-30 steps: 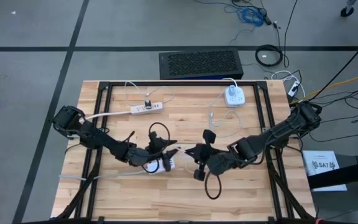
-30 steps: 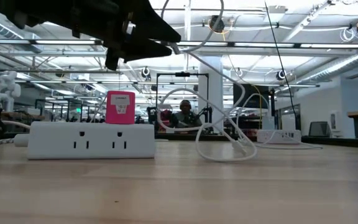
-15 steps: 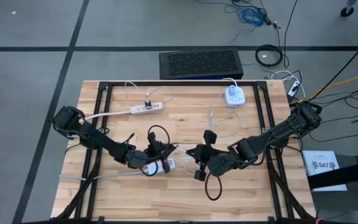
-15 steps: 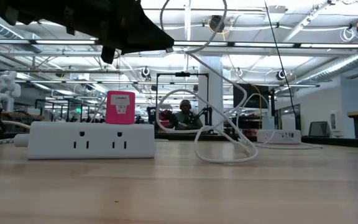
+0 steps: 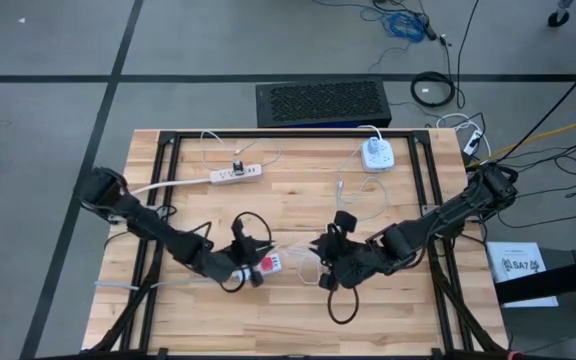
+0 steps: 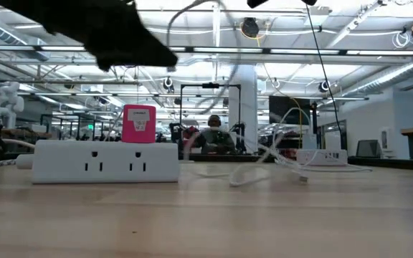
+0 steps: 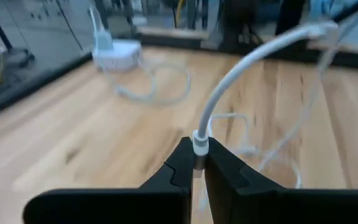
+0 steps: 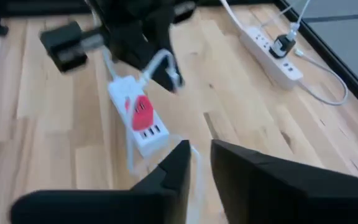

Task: Insert USB
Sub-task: Insert the white cable charger into the pink charger adapter

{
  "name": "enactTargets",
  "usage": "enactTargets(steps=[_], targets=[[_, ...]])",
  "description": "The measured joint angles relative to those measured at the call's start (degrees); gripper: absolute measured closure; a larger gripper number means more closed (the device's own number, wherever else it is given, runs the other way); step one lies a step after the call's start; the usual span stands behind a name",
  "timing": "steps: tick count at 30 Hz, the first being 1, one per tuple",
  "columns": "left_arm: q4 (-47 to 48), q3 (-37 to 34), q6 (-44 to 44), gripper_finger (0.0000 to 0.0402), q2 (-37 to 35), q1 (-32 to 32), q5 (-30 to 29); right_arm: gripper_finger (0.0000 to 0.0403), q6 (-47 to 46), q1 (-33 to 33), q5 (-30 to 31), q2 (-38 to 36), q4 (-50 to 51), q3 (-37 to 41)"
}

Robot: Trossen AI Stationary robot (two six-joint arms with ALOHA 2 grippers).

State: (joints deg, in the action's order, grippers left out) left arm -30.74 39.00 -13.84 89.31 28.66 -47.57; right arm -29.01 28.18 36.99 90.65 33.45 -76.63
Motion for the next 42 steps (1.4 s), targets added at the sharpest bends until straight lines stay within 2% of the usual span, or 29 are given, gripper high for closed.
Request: enactTargets(steps=[5,9,14,24,42], targets=[[13.01,0.01,-8.98,0.0379,-3.1,3.01,1.23,0.0323,-0.38,0.12,-1.23,-0.22,3.56,0.03],[13.7,0.02,-12.65,0.0379,-2.25,4.67,5.64,0.029,-0.32,0.12,-1.36,-0.74,5.32,0.03],[14.29,0.0,-15.86,0.0379,0.35,5.54,6.03,0.0268,-0.26,0.12,-1.35,-0.81,5.29,0.03],[19.06,0.0,-19.73,0.0379,1.36,5.6,3.48,0.0268,-0.18,0.12,-1.36,-0.81,5.66,0.03],[18.22,0.0,-20.57,0.0379,1.43,5.99,4.11,0.0268,-0.17,0.12,-1.36,-0.79,5.64,0.03]])
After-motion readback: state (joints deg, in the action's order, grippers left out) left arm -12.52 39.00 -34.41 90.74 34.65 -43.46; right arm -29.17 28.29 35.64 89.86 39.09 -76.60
